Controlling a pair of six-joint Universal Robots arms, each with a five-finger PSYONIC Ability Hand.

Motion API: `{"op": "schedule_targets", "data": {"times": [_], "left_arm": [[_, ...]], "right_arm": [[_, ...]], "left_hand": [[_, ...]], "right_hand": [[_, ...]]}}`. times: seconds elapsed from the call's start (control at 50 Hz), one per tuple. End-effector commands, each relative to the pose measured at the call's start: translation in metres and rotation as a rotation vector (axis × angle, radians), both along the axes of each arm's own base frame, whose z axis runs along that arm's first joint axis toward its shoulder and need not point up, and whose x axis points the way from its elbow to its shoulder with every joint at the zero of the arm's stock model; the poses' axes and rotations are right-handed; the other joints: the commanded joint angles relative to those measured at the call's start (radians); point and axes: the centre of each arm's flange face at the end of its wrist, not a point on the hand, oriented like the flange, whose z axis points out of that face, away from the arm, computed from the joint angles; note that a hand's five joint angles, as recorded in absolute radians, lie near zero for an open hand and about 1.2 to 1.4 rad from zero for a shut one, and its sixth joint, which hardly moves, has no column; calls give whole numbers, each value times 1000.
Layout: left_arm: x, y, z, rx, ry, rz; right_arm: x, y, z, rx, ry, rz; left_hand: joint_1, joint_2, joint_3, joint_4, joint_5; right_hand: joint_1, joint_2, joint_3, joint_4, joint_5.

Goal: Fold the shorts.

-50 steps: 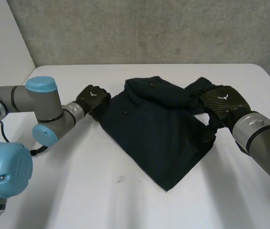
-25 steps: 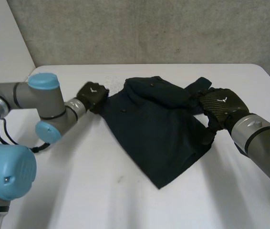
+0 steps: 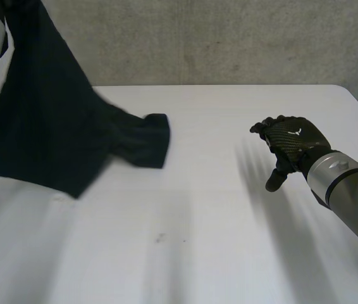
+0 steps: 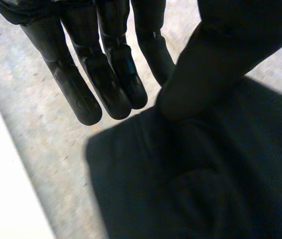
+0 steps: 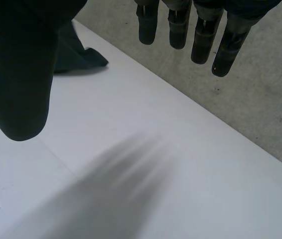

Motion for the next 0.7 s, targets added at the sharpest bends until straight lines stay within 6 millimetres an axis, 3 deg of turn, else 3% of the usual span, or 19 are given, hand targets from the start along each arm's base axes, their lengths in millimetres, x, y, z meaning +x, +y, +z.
{"op": "schedule_targets", "data": {"times": [0.02, 0.06, 0.12, 0.14, 0.2, 0.22, 0.36, 0.42, 0.46, 0.52, 0.54, 0.6, 0.7], "left_arm": [[-94, 51, -39, 122, -59, -404], [-123, 68, -69, 192, -89, -503], [-153, 92, -94, 251, -117, -604], [-170, 110, -109, 287, -137, -663], [-190, 137, -129, 343, -170, -749], [-201, 155, -142, 375, -194, -803], [-232, 221, -194, 501, -288, -999], [-233, 235, -206, 545, -310, -1021], [-229, 243, -214, 588, -339, -1021], [-221, 245, -213, 598, -375, -998], [-220, 246, -208, 589, -383, -993], [-207, 236, -185, 544, -395, -923], [-174, 219, -163, 588, -379, -756]], "right_arm": [[-2, 0, 3, -9, 0, -15], [-2, 0, 4, -9, -5, -16], [-3, 0, 5, -12, -10, -19], [-2, 0, 5, -13, -11, -19], [-4, -3, 7, -19, -14, -30], [-5, -5, 6, -22, -15, -40], [-34, -30, 9, -49, -25, -193], [-41, -36, 10, -48, -42, -220], [-44, -38, 10, -47, -45, -224], [-45, -41, 12, -54, -44, -224], [-45, -41, 12, -54, -40, -222], [-42, -40, 14, -64, -25, -192], [-36, -33, 15, -85, 53, -60]], "left_hand": [[251, 199, 210, 200, 261], [251, 199, 210, 200, 261], [251, 199, 210, 200, 261], [251, 199, 210, 200, 261], [251, 199, 210, 200, 261], [251, 199, 210, 200, 261], [251, 199, 210, 200, 261], [251, 199, 210, 200, 261], [-99, -151, -140, -149, -89], [-818, -869, -859, -868, -808], [-902, -953, -943, -952, -892], [-929, -981, -970, -979, -919], [-926, -978, -967, -976, -916]], "right_hand": [[22, -40, -32, -70, -63], [22, -40, -32, -70, -63], [22, -40, -32, -70, -63], [22, -40, -32, -70, -63], [22, -40, -32, -70, -63], [22, -40, -32, -70, -63], [22, -40, -32, -70, -63], [22, -40, -32, -70, -63], [22, -40, -32, -70, -63], [22, -40, -32, -70, -63], [22, -40, -32, -70, -63], [22, -40, -32, -70, -63], [22, -40, -32, -70, -63]]}}
